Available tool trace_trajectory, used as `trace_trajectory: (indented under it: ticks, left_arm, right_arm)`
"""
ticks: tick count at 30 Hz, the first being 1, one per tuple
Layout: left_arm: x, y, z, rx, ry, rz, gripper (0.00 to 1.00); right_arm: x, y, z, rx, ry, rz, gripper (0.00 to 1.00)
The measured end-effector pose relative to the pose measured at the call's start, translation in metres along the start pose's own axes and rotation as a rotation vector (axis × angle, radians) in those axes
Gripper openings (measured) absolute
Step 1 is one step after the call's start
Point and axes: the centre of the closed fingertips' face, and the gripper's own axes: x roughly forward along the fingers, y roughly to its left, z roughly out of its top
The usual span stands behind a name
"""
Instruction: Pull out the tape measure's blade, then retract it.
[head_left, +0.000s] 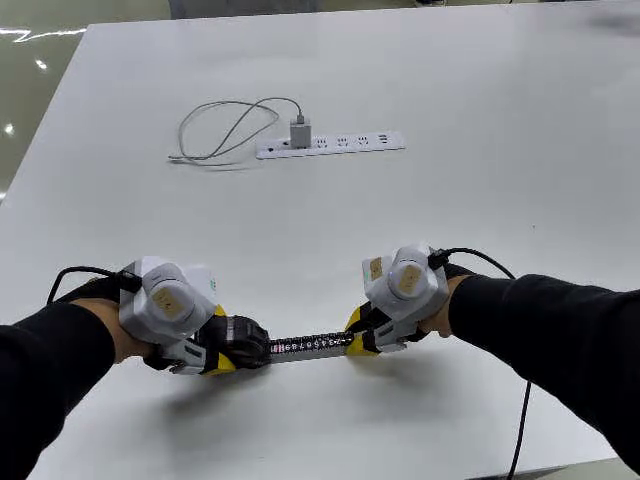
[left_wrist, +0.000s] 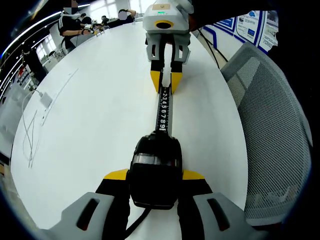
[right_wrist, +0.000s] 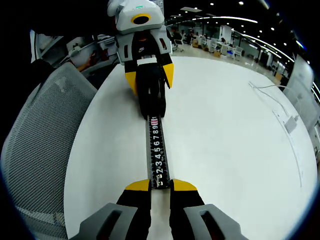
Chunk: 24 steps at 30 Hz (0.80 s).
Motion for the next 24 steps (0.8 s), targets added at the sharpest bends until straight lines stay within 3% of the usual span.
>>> trace_trajectory:
  ticks: [24]
  left_arm:
    - [0.0,-0.001,0.0,0.003,0.001,0.005,0.31]
  right_arm:
    - [-0.009,0.0,-0.014,0.016,0.002,-0.002,0.09]
